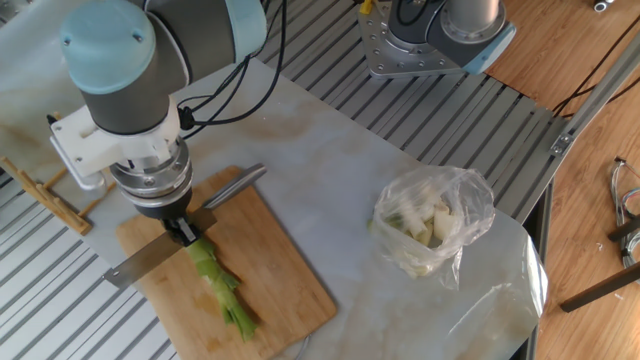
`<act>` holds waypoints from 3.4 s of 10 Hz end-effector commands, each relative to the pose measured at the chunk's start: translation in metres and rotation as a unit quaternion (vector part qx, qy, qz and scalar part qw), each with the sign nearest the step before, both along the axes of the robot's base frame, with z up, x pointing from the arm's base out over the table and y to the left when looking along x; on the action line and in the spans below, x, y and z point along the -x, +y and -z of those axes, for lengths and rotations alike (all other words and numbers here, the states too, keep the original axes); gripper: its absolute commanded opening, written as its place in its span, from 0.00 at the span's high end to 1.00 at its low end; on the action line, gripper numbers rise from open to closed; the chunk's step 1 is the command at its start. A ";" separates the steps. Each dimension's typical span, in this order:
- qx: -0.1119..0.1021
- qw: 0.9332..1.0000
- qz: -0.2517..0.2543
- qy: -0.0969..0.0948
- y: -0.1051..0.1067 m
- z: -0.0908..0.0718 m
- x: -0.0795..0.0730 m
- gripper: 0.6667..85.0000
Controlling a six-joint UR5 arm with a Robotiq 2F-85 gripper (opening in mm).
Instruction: Chop the scallions
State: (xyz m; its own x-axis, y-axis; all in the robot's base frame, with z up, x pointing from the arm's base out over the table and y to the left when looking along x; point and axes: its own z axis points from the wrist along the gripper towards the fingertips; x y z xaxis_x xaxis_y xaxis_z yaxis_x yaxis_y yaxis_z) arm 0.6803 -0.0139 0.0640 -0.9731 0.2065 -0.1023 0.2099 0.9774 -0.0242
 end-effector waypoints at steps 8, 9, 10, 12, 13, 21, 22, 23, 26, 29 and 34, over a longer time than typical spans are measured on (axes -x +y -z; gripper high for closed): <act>0.009 1.000 0.003 -0.012 0.000 0.002 -0.005 1.00; 0.010 1.000 0.005 -0.013 0.002 0.001 -0.004 1.00; 0.012 1.000 0.006 -0.011 0.003 0.000 -0.003 1.00; 0.013 1.000 0.010 -0.010 0.008 -0.004 -0.001 1.00; 0.012 1.000 0.012 -0.008 0.009 -0.004 0.000 1.00; 0.007 1.000 0.001 -0.025 0.004 0.002 -0.011 1.00; 0.008 1.000 -0.001 -0.026 0.000 0.003 -0.012 1.00; 0.011 1.000 -0.001 -0.025 -0.002 0.003 -0.012 1.00; 0.010 1.000 0.001 -0.025 0.002 -0.004 -0.011 1.00; 0.010 1.000 0.001 -0.025 0.001 -0.002 -0.014 1.00; 0.005 1.000 0.003 -0.028 0.003 0.001 -0.033 1.00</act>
State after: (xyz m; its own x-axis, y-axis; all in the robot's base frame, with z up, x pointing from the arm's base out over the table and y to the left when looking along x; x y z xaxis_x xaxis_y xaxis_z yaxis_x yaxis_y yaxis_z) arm 0.7062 -0.0128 0.0595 -0.9659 0.2031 -0.1609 0.2116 0.9766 -0.0375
